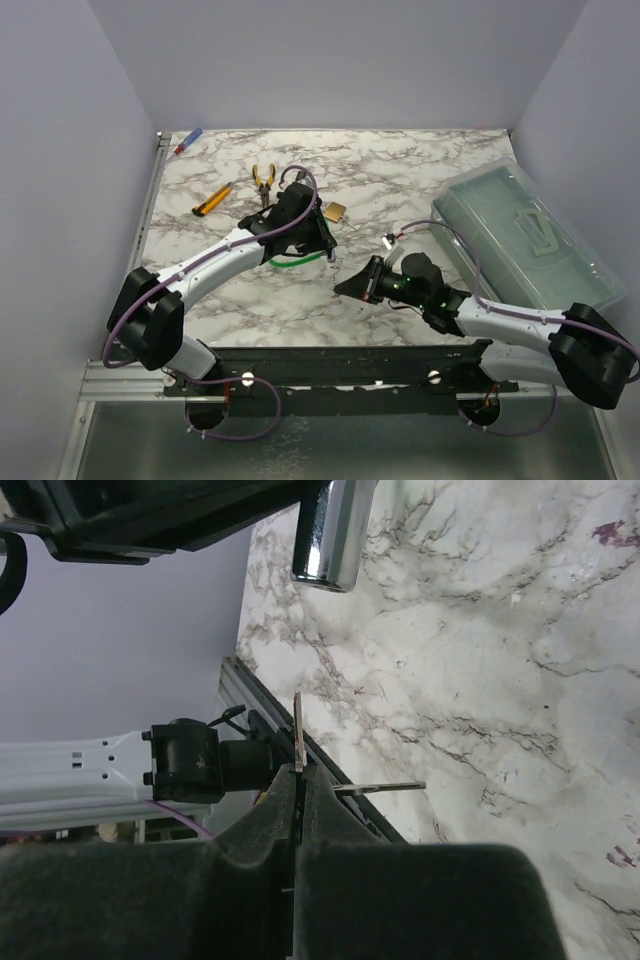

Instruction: Unlock with the key

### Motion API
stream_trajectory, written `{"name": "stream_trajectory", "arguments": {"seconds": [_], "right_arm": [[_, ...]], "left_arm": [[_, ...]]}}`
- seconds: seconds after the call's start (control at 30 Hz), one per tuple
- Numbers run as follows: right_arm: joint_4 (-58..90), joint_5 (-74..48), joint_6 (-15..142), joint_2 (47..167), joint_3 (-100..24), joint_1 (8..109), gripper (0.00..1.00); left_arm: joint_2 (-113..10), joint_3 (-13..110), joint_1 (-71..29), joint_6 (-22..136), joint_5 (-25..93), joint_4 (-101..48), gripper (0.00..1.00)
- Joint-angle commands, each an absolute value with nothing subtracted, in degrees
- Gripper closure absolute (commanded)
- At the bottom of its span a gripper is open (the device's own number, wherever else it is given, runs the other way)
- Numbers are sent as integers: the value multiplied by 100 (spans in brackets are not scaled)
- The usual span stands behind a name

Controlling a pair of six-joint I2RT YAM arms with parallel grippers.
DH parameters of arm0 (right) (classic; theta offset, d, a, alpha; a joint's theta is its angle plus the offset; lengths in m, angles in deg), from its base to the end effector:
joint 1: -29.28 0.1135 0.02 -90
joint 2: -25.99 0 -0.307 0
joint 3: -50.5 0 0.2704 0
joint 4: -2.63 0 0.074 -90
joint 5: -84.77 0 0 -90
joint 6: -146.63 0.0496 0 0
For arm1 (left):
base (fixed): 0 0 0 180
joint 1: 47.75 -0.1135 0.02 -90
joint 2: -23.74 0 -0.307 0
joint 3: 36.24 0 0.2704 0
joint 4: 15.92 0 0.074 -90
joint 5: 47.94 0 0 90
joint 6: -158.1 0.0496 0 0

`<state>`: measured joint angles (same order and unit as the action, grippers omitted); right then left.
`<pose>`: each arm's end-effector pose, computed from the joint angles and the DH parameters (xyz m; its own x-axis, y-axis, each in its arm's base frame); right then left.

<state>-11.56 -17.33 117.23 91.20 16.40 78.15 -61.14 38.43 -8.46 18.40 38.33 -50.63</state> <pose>0.1500 0.1876 0.2168 -0.8505 0.3211 -0.4165 -0.2595 0.4326 0.8634 0.2659 -0.2217 0.2841 -0.8626 -0.2776 -0.4230 0.0150 0.8217 -0.5698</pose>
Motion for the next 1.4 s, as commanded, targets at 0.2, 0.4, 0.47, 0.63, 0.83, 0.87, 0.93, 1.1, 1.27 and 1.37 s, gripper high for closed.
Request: {"name": "stream_trajectory", "arguments": {"seconds": [0.2,0.4,0.47,0.63,0.83,0.87,0.93,1.1,1.27,1.37], "right_arm": [[-2140,-2288,11923,9407,1632,7684,100],[-2378,-2497,11969,9614,1568,7464,100],[-2408,-2550,11965,9657,1550,7387,100],[-2385,-2653,11911,9739,1453,7281,100],[-2351,-2751,11850,9894,1287,7209,100],[-2349,-2770,11843,9927,1270,7202,100],[-2377,-2810,11834,9974,1247,7187,100],[-2294,-2817,11773,9968,1191,7142,100],[-2299,-2851,11789,9986,1201,7083,100],[-2301,-2864,11789,9976,1206,7041,100]], "left_arm": [[-5609,3669,-965,1779,3673,-4722,100],[-5537,3625,-978,1710,3644,-4631,100],[-5515,3626,-971,1712,3623,-4615,100],[-5442,3594,-983,1697,3609,-4606,100],[-5395,3556,-987,1695,3583,-4610,100],[-5387,3549,-988,1694,3582,-4606,100],[-5385,3551,-988,1689,3578,-4604,100],[-5391,3565,-990,1681,3572,-4600,100],[-5395,3565,-996,1665,3568,-4589,100],[-5393,3548,-1002,1647,3565,-4581,100]]}}
